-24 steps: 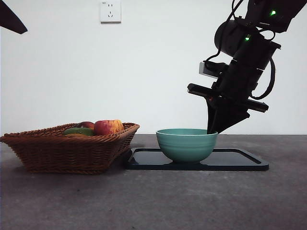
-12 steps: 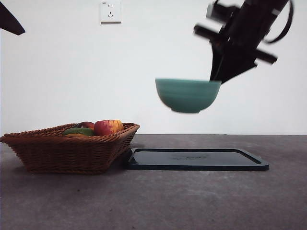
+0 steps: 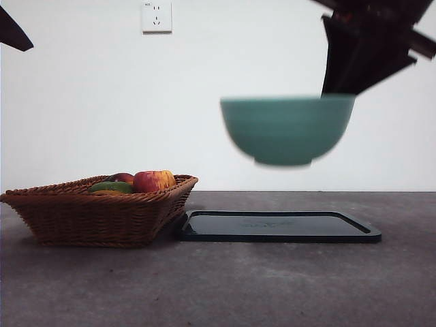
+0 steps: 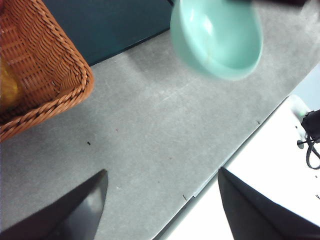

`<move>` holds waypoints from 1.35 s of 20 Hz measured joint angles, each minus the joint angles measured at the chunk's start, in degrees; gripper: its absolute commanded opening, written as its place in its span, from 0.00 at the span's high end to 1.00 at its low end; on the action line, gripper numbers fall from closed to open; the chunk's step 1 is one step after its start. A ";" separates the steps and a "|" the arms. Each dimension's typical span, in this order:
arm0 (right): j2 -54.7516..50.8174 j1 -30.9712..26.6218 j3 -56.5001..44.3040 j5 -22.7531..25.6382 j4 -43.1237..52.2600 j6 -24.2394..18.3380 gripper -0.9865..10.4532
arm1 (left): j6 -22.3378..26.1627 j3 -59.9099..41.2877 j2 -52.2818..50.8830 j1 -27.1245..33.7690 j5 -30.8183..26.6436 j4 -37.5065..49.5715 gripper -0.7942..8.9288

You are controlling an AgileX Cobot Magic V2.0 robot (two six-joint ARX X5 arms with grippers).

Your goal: Pick up the wifruite, put it on the bowl, pick up the plate, put it on desk

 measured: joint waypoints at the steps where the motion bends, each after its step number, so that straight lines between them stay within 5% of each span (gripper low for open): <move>1: 0.02 0.76 -1.88 -0.02 1.49 0.11 0.90 | 0.00 0.00 0.00 0.00 0.00 0.00 0.57; 8: 2.38 3.15 -12.96 -0.02 12.98 3.91 0.90 | 0.00 0.00 0.00 0.00 0.00 -0.46 0.57; 19: 8.85 3.13 -14.21 1.31 18.38 4.55 0.90 | 0.00 0.00 0.00 0.00 0.00 -0.57 0.57; 23: 8.87 3.13 -14.21 1.25 17.49 5.27 0.66 | 0.00 0.00 0.00 0.00 0.00 -0.57 0.57; 27: 8.57 3.13 -14.19 1.25 17.27 5.97 0.64 | 0.00 0.00 0.00 0.00 0.02 -0.57 0.57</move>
